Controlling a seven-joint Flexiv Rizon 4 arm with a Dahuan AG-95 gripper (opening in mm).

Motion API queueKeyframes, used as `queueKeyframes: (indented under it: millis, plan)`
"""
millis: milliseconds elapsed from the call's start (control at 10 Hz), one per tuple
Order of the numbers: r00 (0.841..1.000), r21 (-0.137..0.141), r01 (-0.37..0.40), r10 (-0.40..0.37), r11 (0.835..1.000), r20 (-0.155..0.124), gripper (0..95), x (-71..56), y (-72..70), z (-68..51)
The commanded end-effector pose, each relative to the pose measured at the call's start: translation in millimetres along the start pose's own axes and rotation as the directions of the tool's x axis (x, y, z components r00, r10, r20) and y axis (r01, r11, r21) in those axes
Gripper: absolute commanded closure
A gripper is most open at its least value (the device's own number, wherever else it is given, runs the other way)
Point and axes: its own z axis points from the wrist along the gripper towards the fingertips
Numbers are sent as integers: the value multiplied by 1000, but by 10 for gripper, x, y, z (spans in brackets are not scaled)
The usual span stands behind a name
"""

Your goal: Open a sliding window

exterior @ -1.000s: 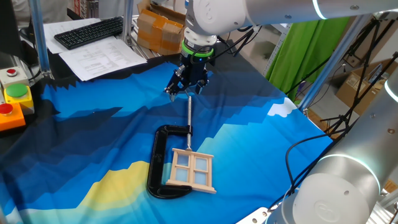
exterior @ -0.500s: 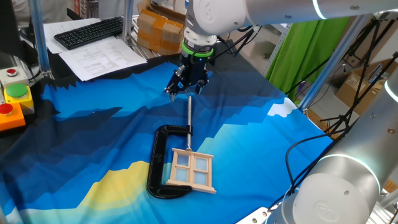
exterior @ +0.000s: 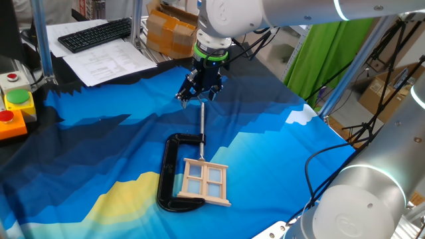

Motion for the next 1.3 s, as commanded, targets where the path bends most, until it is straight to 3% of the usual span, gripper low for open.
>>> queueKeyframes:
  millis: [100, 200, 600, 800, 900, 1100, 1200, 1300]
  plan:
    - [1000, 0, 0, 0, 1000, 0, 950, 1, 0, 0]
    - [976, -21, -215, 214, 976, -41, 950, 7, 2, 6]
    - [977, -17, -211, 211, 977, -34, 950, 264, 39, 156]
    - [976, -9, -214, 214, 977, -41, 950, 328, 38, 180]
    - [978, 18, -200, 201, 980, -56, 950, 399, 22, 212]
    - [977, 33, -199, 200, 980, -72, 950, 578, -53, 308]
    - [978, 47, -187, 191, 981, -86, 950, 569, -37, 321]
    - [981, 84, -167, 174, 982, -88, 950, 564, -51, 336]
